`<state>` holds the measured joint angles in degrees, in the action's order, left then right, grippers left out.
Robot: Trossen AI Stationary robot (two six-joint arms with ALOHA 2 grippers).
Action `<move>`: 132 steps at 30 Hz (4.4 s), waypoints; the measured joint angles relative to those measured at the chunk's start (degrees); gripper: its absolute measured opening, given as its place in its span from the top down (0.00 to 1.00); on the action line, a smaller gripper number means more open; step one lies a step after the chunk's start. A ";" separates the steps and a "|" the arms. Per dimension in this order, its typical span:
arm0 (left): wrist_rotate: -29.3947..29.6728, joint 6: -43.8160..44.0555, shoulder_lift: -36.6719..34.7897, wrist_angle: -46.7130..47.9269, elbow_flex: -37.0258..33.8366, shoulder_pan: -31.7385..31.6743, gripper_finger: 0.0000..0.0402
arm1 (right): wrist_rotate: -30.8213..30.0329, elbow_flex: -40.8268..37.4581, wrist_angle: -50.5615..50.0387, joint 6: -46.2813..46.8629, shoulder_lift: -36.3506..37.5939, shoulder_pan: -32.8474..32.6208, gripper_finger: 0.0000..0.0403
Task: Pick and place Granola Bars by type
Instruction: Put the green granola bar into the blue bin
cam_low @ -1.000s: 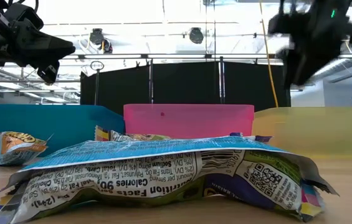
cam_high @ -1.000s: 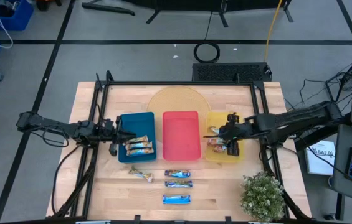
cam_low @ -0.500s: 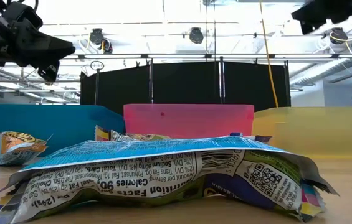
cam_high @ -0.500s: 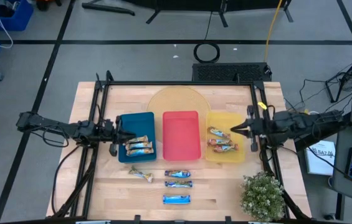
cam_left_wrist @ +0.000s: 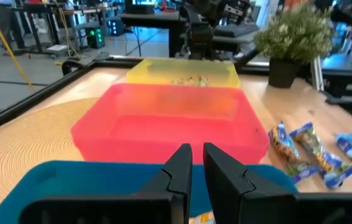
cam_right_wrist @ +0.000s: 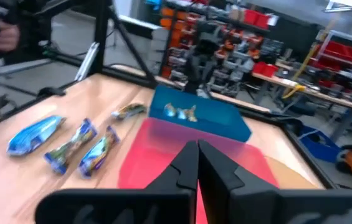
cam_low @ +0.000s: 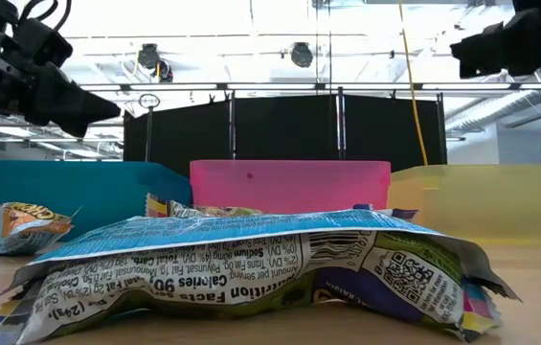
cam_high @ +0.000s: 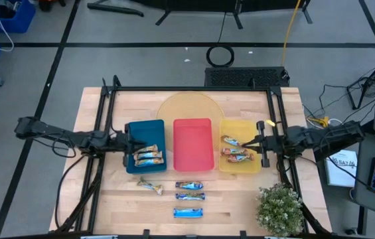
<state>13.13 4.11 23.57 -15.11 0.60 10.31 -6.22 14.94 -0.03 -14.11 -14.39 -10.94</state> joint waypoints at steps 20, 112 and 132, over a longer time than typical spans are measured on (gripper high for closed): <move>0.70 1.58 1.94 -6.19 0.02 0.00 0.88 | -0.52 -4.20 1.99 -1.99 2.63 0.73 1.00; -13.13 18.81 79.24 58.67 66.20 20.83 0.94 | -1.22 -10.69 9.83 -1.59 9.33 1.62 1.00; 18.19 20.00 48.26 81.81 66.34 13.33 0.96 | -1.22 -10.67 9.81 -1.72 9.33 1.62 1.00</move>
<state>31.32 24.11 71.83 66.70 66.94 23.63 -7.44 4.27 9.78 -15.83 -5.06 -9.32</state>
